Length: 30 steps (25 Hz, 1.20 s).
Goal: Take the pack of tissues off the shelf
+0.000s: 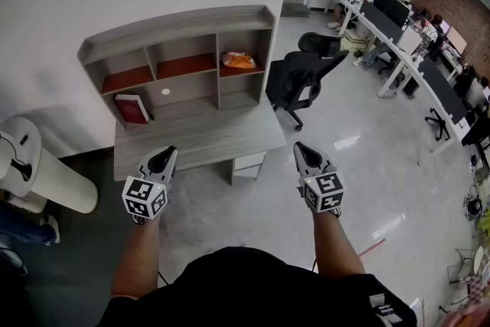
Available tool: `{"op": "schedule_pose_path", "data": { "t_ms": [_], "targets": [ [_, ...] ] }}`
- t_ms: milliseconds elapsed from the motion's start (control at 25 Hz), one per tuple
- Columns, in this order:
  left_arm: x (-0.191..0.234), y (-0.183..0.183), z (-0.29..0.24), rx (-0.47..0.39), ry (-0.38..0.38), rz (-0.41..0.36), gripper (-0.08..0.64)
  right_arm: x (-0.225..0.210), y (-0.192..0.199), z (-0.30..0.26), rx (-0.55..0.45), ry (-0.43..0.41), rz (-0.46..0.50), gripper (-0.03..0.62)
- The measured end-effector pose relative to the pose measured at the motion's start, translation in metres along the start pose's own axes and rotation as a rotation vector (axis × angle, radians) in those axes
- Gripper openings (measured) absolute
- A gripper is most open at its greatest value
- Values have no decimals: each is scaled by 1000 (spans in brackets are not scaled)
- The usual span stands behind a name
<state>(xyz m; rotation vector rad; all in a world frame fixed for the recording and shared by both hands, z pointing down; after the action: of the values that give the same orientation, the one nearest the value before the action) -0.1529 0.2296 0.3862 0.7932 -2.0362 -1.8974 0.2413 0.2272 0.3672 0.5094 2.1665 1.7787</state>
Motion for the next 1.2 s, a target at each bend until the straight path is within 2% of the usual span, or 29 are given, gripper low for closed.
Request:
{"op": "schedule_pose_path", "data": {
  "t_ms": [120, 320, 560, 760, 1000, 1200],
  "targets": [
    [-8, -8, -15, -3, 25, -18, 32, -4, 0, -1, -34, -4, -28, 8],
    [-21, -11, -29, 7, 26, -17, 32, -13, 2, 0, -50, -21, 17, 8],
    [-43, -18, -49, 5, 22, -19, 32, -38, 15, 7, -54, -43, -65, 8],
    [-57, -22, -63, 14, 43, -22, 32, -56, 23, 8, -38, -37, -87, 8],
    [-51, -11, -77, 31, 56, 4, 32, -63, 29, -5, -18, -53, -112, 8],
    [-33, 2, -95, 29, 60, 27, 32, -65, 33, -22, 14, -50, -97, 8]
  ]
}}
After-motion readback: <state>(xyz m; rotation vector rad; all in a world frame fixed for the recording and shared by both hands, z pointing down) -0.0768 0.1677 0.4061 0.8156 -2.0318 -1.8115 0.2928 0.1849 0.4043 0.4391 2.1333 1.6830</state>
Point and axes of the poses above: the fingertips, and each gripper's own axes: z backward along the fingers, x to its left, y out of its underside, the point moved 7 cm from there along z, backward along the fingers, and after that the axes turned 8 degrees about -z, right-handed, at the moved point
